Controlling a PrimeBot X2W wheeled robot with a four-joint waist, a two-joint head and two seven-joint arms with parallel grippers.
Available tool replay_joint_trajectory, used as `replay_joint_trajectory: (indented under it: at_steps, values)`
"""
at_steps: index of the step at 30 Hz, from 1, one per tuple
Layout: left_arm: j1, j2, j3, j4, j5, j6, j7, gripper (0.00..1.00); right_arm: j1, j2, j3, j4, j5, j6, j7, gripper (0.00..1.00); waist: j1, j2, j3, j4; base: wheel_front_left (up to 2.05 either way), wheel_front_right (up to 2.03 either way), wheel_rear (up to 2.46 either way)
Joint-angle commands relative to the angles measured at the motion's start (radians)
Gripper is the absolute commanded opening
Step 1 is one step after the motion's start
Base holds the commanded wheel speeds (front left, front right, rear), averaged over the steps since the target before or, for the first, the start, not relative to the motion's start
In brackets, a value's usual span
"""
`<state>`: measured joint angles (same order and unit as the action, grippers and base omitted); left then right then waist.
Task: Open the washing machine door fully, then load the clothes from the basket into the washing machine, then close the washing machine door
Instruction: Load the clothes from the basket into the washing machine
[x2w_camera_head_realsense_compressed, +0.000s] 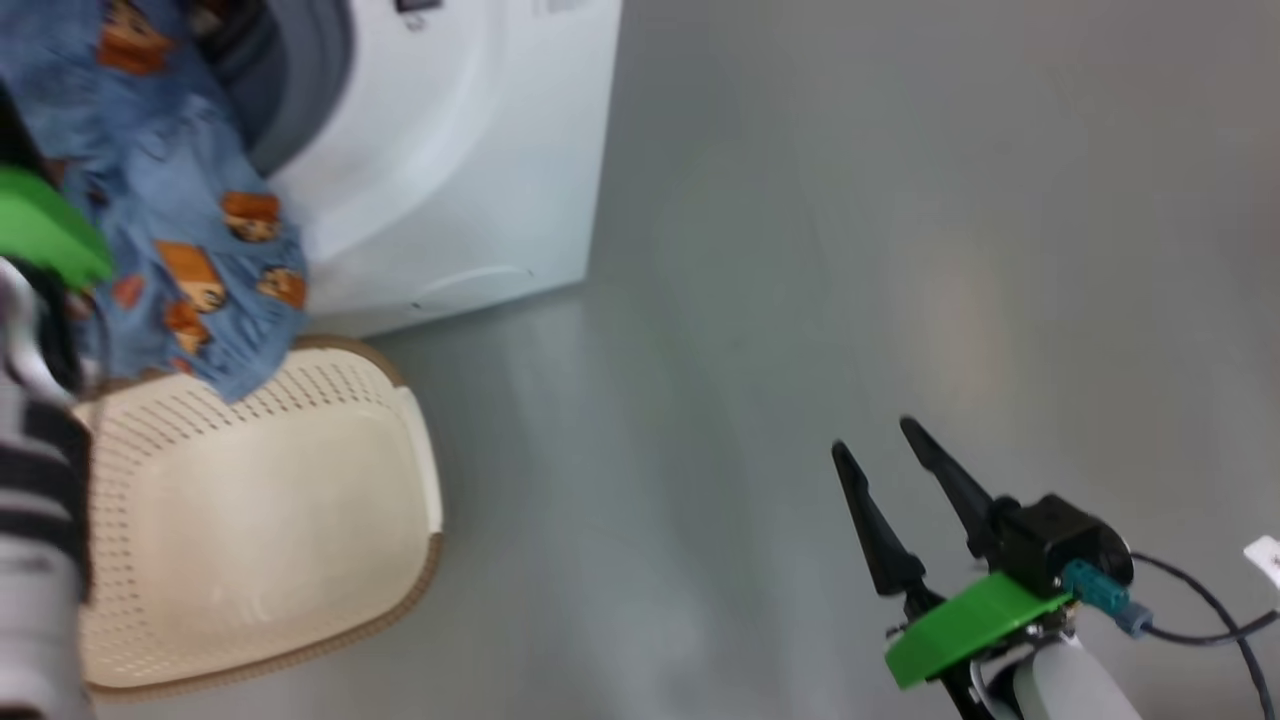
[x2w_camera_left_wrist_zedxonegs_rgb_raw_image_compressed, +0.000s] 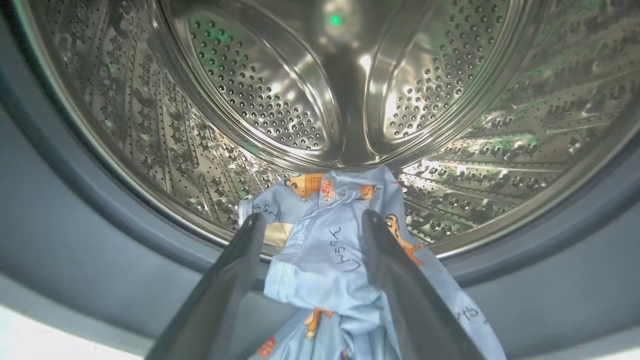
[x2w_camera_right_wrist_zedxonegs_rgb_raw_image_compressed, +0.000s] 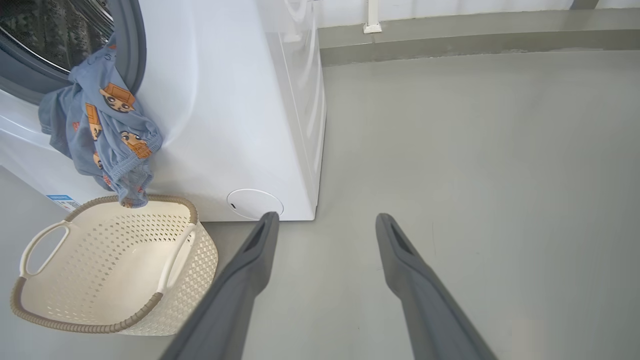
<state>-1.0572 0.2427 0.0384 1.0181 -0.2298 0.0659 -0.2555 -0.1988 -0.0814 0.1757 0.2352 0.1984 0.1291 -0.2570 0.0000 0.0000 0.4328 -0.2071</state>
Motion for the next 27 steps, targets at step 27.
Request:
replay_joint_trajectory:
  at_steps: [27]
  values:
    - [0.608, -0.14, 0.094, -0.474, 0.0, -0.042, -0.006, 1.0, 0.152, -0.02, -0.037, -0.043, -0.015, 0.002, -0.005, 1.0, 0.0, 0.0, -0.216, 0.114, 0.0, 0.0, 0.0]
